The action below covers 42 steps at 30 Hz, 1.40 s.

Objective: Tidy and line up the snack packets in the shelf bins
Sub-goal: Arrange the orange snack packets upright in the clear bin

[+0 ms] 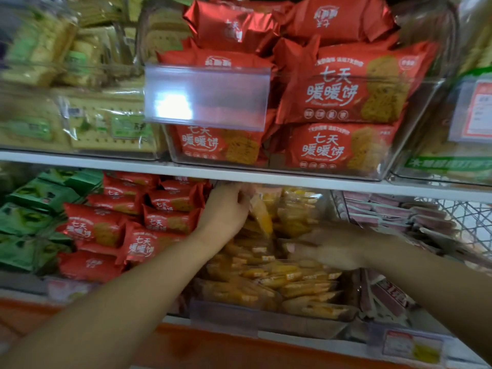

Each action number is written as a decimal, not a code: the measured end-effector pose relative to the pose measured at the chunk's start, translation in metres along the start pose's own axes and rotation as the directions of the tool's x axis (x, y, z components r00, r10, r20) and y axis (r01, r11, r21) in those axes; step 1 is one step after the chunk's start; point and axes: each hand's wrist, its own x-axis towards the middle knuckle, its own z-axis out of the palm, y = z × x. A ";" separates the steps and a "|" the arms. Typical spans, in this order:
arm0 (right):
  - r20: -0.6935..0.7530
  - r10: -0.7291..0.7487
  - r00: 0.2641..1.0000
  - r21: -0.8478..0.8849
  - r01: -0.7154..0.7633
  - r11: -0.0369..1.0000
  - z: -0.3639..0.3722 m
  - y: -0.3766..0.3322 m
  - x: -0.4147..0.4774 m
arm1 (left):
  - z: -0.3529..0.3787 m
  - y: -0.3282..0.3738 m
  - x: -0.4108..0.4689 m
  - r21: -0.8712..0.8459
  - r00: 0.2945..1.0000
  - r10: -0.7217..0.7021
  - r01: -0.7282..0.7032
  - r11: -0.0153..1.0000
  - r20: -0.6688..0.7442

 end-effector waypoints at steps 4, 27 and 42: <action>-0.061 0.028 0.998 -0.011 -0.029 1.000 -0.016 -0.009 -0.012 | -0.005 -0.009 -0.020 -0.287 0.980 -0.116 0.067 0.956 -0.159; -0.188 0.500 0.845 0.920 0.330 -0.211 0.002 -0.011 -0.046 | 0.008 0.009 -0.036 -0.341 0.965 0.104 -0.016 0.940 0.241; -0.411 0.397 0.821 0.791 0.104 0.603 -0.016 -0.006 -0.104 | 0.008 0.045 -0.041 -0.207 0.963 0.156 -0.110 0.972 0.220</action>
